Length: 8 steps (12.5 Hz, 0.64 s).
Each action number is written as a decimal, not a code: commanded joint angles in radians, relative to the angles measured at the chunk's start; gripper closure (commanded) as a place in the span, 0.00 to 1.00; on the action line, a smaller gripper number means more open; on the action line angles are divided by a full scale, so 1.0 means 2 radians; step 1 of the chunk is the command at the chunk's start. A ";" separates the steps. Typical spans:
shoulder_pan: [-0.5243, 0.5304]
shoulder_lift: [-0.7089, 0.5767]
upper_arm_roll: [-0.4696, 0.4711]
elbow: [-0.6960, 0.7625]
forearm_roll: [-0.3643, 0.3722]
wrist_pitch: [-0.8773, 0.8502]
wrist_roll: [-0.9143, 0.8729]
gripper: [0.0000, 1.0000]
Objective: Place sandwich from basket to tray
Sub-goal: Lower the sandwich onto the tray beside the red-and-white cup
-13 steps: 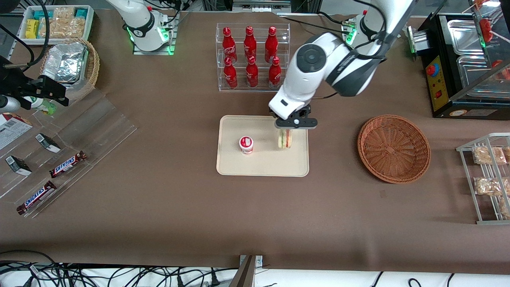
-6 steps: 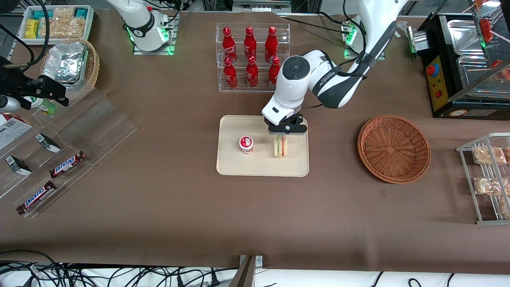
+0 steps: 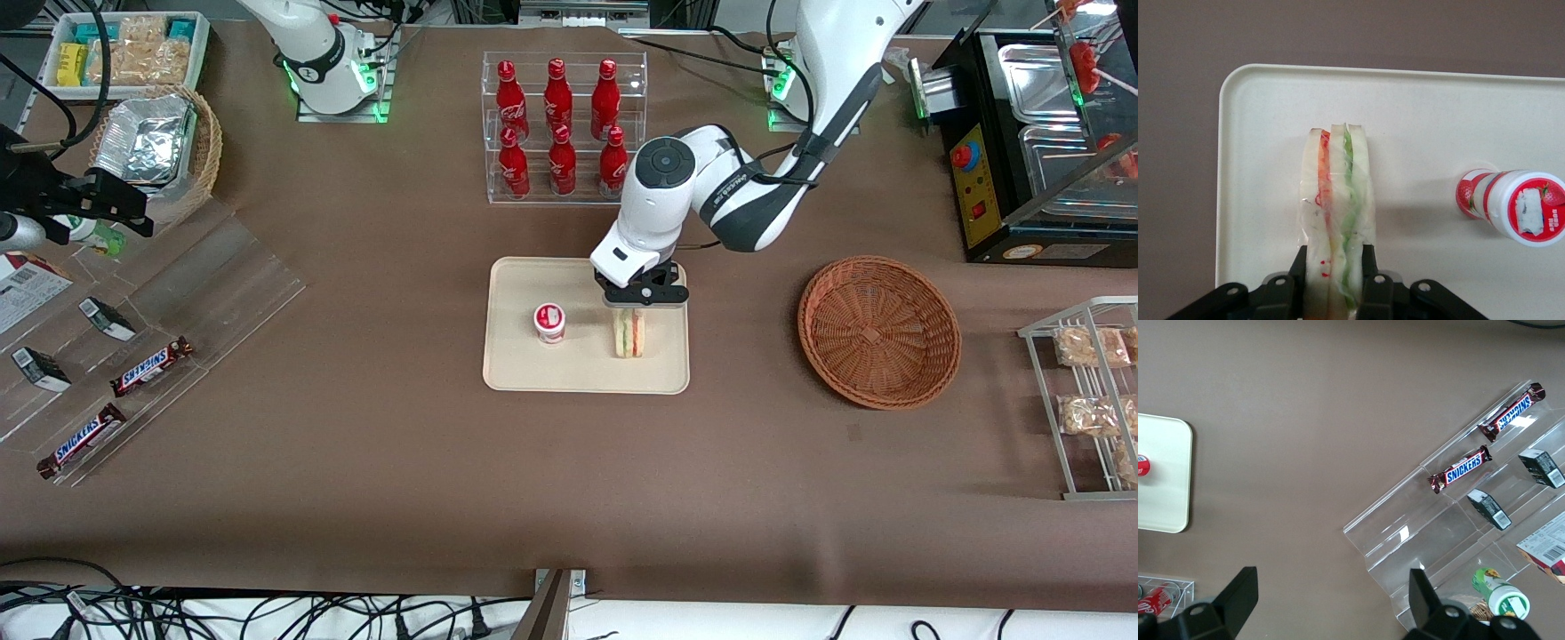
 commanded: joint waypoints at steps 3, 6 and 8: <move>0.001 0.015 0.000 -0.002 0.066 0.016 -0.058 0.66; 0.000 0.020 0.000 0.000 0.066 0.022 -0.061 0.66; -0.001 0.022 0.000 0.000 0.072 0.021 -0.063 0.66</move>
